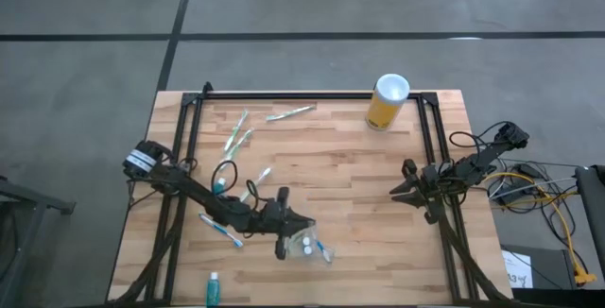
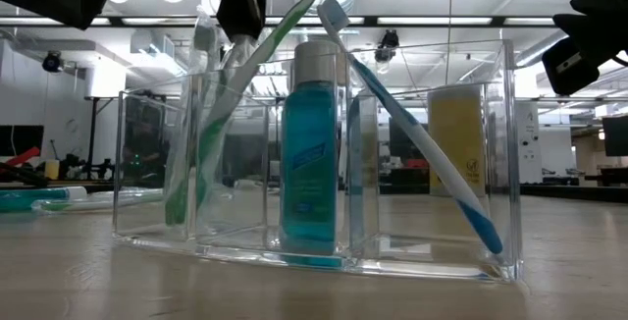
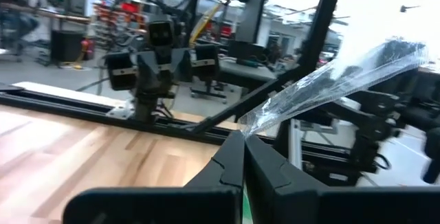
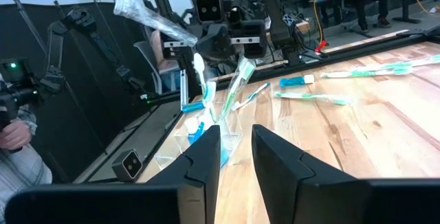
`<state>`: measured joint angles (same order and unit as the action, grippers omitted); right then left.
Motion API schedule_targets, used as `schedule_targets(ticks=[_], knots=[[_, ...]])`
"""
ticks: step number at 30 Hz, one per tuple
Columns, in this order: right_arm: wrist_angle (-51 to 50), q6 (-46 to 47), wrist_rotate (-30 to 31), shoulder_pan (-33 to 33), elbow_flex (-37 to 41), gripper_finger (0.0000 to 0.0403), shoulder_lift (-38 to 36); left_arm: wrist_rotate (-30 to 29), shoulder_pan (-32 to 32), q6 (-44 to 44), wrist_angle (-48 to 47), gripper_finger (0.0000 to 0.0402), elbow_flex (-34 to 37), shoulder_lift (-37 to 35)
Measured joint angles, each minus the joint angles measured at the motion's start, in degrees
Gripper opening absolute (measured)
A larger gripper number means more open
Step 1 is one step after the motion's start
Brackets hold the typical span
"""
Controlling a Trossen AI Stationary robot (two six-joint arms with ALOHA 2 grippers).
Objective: Pick & Place toothbrushing station
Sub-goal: Put the green toothbrush into the transparent organizer
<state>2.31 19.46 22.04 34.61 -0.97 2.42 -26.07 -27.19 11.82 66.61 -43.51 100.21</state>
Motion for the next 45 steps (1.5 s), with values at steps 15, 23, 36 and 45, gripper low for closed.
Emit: schedule_targets(ticks=[15,23,36,45], knots=[[0.0,0.0,0.0,0.0,0.0,0.0077,0.0,-24.8,-8.5,-5.3,-10.3,0.0002,-2.8,-5.3],[0.0,0.0,0.0,0.0,0.0,0.0084,0.0,-39.4,-11.7,0.0,-27.3,0.0002,-11.2,-4.7],[0.0,0.0,0.0,0.0,0.0,0.0068,0.0,-46.9,-11.5,14.4,-32.1,0.0001,-13.1,0.4],[0.0,0.0,0.0,0.0,0.0,0.0081,0.0,-47.6,-12.2,17.2,-32.0,0.0002,-14.0,2.5]])
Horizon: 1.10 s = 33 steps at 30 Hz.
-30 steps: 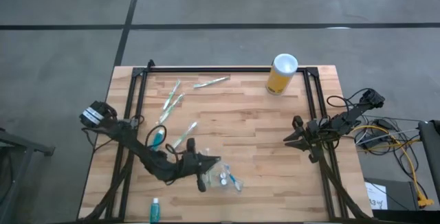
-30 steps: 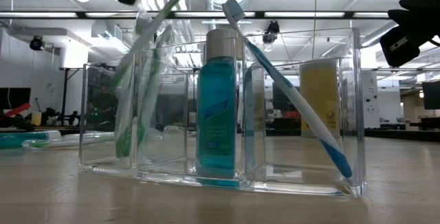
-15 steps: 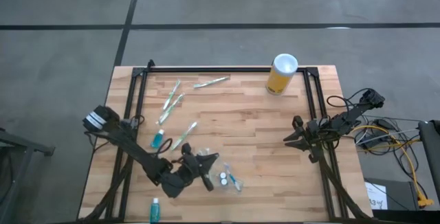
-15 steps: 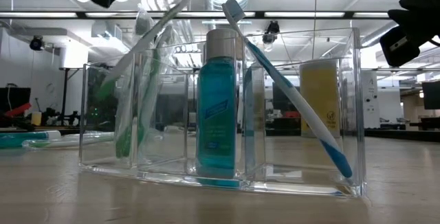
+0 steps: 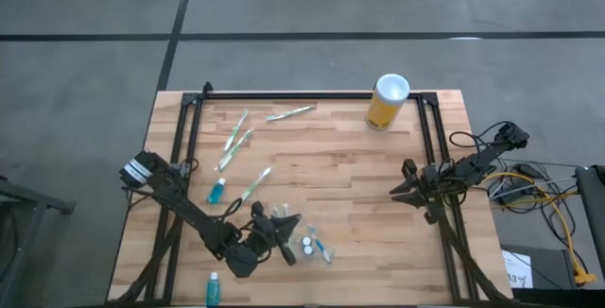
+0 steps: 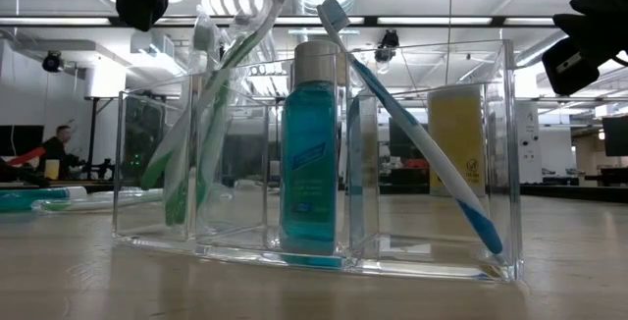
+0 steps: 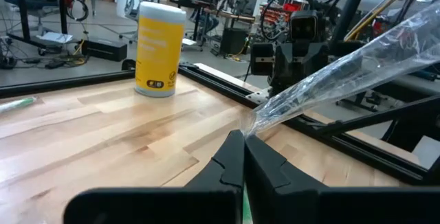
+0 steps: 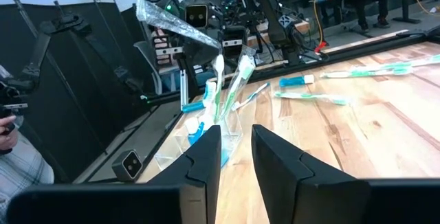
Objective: Pick & Place toothbrushing station
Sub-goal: Put the green toothbrush into the transparent organizer
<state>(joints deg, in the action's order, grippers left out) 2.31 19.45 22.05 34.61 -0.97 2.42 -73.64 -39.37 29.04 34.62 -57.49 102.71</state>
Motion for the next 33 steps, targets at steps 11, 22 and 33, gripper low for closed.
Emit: schedule_targets(ticks=[11,22,33], knots=[[0.0,0.0,0.0,0.0,0.0,0.0076,0.0,0.0,-0.6,9.8,-8.3,0.0005,0.0,0.1],[0.0,0.0,0.0,0.0,0.0,0.0073,0.0,0.5,-0.6,13.7,-11.1,0.0007,0.0,0.1],[0.0,0.0,0.0,0.0,0.0,0.0084,0.0,1.8,-0.6,10.0,-11.1,0.0084,-1.0,0.1]])
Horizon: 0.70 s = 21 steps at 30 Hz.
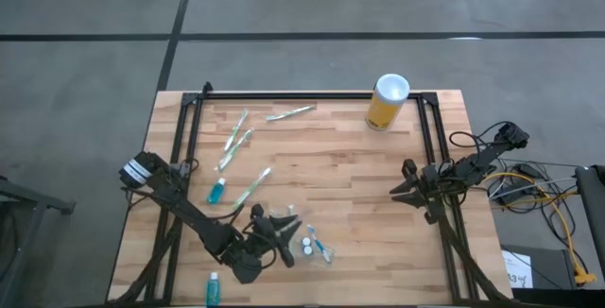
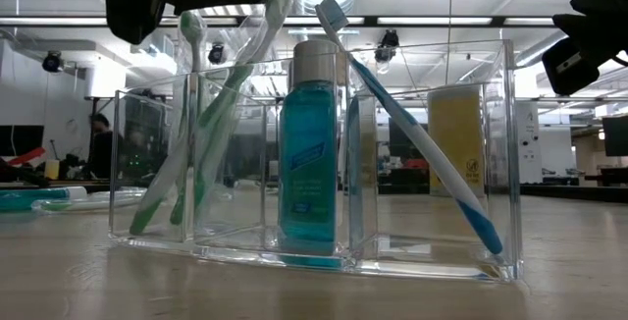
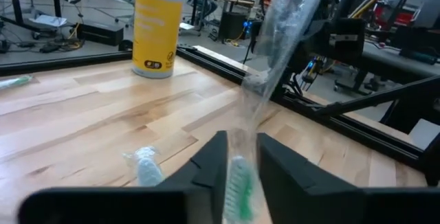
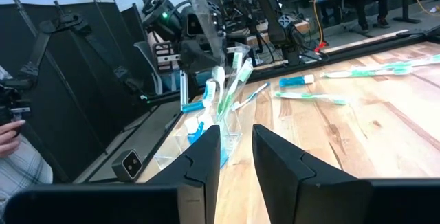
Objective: Pick & Place toothbrushing station
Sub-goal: Put the green toothbrush into the transparent organizer
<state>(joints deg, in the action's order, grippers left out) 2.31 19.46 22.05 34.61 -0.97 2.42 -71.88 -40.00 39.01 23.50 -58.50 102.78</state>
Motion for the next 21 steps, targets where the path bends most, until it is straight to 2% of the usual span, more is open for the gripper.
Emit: schedule_targets(ticks=[7,14,21], knots=[[0.0,0.0,0.0,0.0,0.0,0.0073,0.0,-0.1,0.0,0.0,0.0,0.0138,-0.4,0.0],[0.0,0.0,0.0,0.0,0.0,0.0068,0.0,-2.3,0.0,-0.5,0.0,0.0155,-1.1,0.0],[0.0,0.0,0.0,0.0,0.0,0.0079,0.0,-3.0,0.0,-5.6,0.0,0.0171,-3.0,-0.6]])
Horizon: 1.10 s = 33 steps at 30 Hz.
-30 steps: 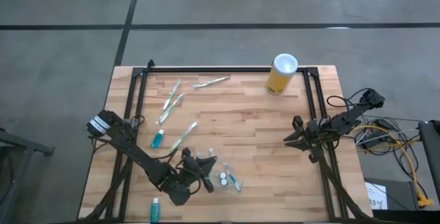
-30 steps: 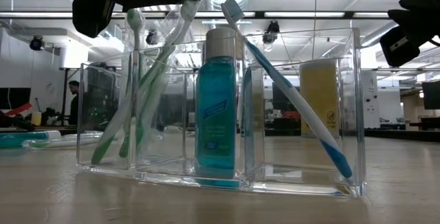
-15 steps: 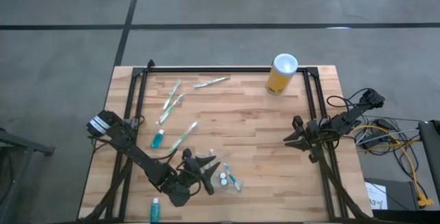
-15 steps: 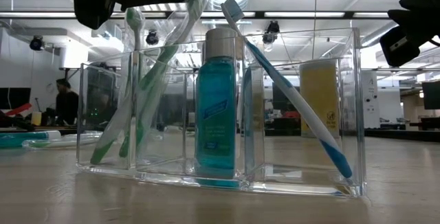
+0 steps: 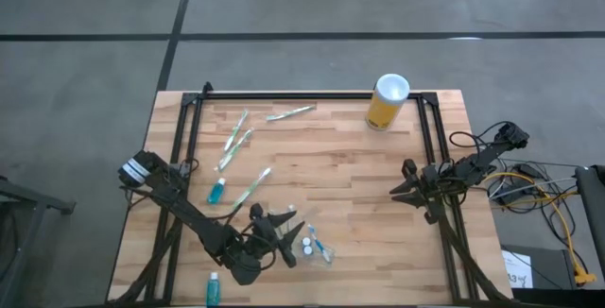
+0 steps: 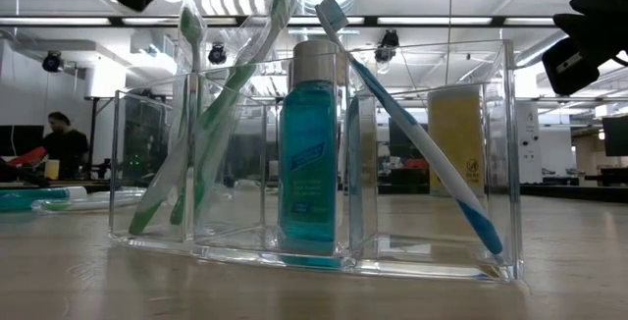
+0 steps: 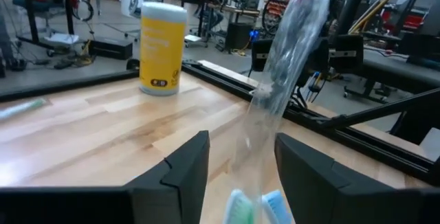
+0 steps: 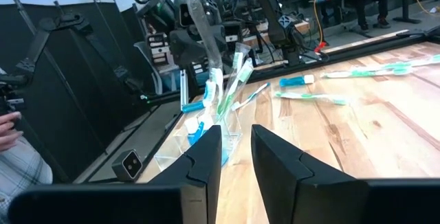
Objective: Pick & Place toothbrushing station
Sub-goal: Put the green toothbrush into the transparent organizer
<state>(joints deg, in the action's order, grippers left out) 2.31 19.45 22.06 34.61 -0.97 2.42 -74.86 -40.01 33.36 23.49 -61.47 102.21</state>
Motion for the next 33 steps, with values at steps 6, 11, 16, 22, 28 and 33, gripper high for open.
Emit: schedule_targets(ticks=[6,11,16,22,28,33], knots=[[0.0,0.0,0.0,0.0,0.0,0.0084,0.0,-1.9,0.0,-7.0,0.0,0.0182,-2.7,-0.3],[0.0,0.0,0.0,0.0,0.0,0.0079,0.0,-2.3,0.0,-13.2,0.0,0.0183,-5.4,-1.1],[0.0,0.0,0.0,0.0,0.0,0.007,0.0,-2.5,0.0,-22.1,0.0,0.0184,-8.6,-2.5],[0.0,0.0,0.0,0.0,0.0,0.0071,0.0,0.0,0.0,-33.1,0.0,0.0184,-11.1,-5.6],[0.0,0.0,0.0,0.0,0.0,0.008,0.0,8.3,0.0,-34.8,-1.2,0.0184,-9.6,-12.4],[0.0,0.0,0.0,0.0,0.0,0.0084,0.0,16.8,0.4,-29.9,-13.5,0.0184,-9.3,-19.0]])
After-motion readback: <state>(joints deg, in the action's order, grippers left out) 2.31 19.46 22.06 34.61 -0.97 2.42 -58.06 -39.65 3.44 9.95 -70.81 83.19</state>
